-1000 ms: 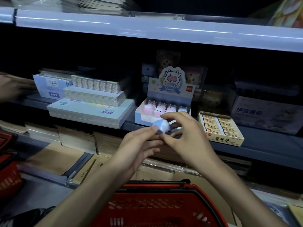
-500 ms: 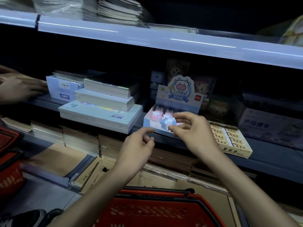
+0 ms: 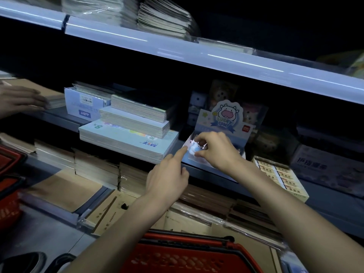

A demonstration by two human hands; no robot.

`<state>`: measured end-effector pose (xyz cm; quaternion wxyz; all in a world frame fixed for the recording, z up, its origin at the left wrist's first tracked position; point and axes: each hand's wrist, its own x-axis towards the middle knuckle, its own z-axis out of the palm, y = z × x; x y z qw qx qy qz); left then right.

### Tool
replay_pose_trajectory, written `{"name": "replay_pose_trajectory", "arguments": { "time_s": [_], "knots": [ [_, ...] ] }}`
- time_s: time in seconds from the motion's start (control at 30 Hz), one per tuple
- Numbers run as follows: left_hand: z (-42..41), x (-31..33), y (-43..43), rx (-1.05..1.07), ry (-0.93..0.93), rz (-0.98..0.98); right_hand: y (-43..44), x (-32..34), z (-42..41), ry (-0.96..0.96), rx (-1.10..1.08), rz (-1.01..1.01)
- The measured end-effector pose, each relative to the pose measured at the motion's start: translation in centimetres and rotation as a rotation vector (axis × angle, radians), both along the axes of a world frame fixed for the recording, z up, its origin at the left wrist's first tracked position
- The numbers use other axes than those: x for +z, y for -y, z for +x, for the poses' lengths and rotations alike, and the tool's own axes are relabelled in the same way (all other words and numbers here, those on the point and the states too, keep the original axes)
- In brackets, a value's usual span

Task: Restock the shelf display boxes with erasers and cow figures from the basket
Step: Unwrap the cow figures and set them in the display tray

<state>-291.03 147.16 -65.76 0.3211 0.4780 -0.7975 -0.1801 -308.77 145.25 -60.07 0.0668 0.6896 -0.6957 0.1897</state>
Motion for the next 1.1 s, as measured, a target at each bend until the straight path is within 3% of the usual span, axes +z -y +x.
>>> {"name": "replay_pose_trajectory", "arguments": {
  "time_s": [0.23,0.4,0.57,0.7,0.83,1.1],
  "knots": [
    [0.0,-0.2,0.8,-0.022,-0.033,0.048,1.1,0.5,0.7,-0.066,-0.021,0.058],
    [-0.2,-0.3,1.3,-0.017,-0.034,0.041,1.5,1.6,1.8,-0.23,0.031,0.117],
    [0.1,-0.4,1.5,-0.019,-0.07,0.084,2.0,1.8,2.7,-0.145,0.011,0.172],
    [0.3,-0.3,1.4,-0.029,-0.079,0.104,1.4,0.7,2.2,-0.008,-0.013,0.096],
    [0.2,-0.2,1.4,-0.032,-0.077,0.121,0.0,-0.6,1.7,-0.018,0.029,0.049],
    [-0.1,-0.3,0.7,-0.017,-0.014,0.085,-1.6,-2.9,1.1,0.175,-0.062,-0.062]
  ]
}}
